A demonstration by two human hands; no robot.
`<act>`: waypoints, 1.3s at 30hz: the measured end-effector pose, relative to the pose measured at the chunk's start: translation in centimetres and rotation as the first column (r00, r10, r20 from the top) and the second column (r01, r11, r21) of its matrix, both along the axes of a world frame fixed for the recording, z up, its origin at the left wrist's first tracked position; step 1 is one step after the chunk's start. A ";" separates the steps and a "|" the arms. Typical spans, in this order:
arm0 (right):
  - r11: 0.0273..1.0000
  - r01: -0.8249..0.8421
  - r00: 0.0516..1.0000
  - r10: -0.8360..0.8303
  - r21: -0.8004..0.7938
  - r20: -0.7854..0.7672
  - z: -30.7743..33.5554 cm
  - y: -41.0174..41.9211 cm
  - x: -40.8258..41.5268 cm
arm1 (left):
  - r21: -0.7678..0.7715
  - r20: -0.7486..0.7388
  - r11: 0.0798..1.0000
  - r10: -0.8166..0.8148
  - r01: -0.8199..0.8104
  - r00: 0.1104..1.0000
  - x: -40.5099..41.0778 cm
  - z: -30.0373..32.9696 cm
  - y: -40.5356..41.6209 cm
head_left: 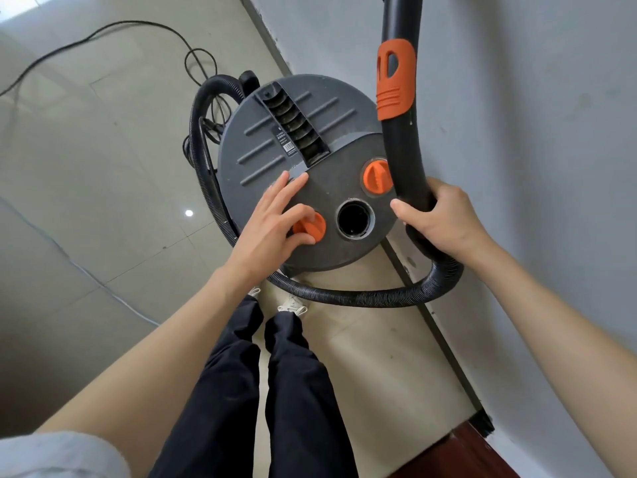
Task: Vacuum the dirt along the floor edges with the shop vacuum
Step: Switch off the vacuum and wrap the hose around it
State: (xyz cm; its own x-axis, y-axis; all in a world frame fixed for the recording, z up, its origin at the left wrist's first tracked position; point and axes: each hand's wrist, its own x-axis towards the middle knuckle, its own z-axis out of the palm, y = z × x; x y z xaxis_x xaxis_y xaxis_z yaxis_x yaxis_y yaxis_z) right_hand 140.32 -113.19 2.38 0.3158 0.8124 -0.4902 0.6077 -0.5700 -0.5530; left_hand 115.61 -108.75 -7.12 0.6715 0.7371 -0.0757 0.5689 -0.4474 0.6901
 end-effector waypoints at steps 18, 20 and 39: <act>0.989 -0.136 0.870 0.149 -0.061 0.471 -4.5 4.1 -1.8 | 0.000 0.025 1.000 -0.010 0.010 1.000 0.0 -0.3 -0.1; 0.987 -0.155 0.873 0.161 -0.051 0.461 -4.7 4.0 -1.7 | 0.006 0.018 1.000 -0.013 0.013 1.000 0.0 -0.3 -0.1; 0.979 -0.186 0.931 0.202 -0.079 0.304 -0.5 3.1 -1.6 | -0.134 -0.071 0.990 0.029 -0.038 0.997 0.2 3.4 1.2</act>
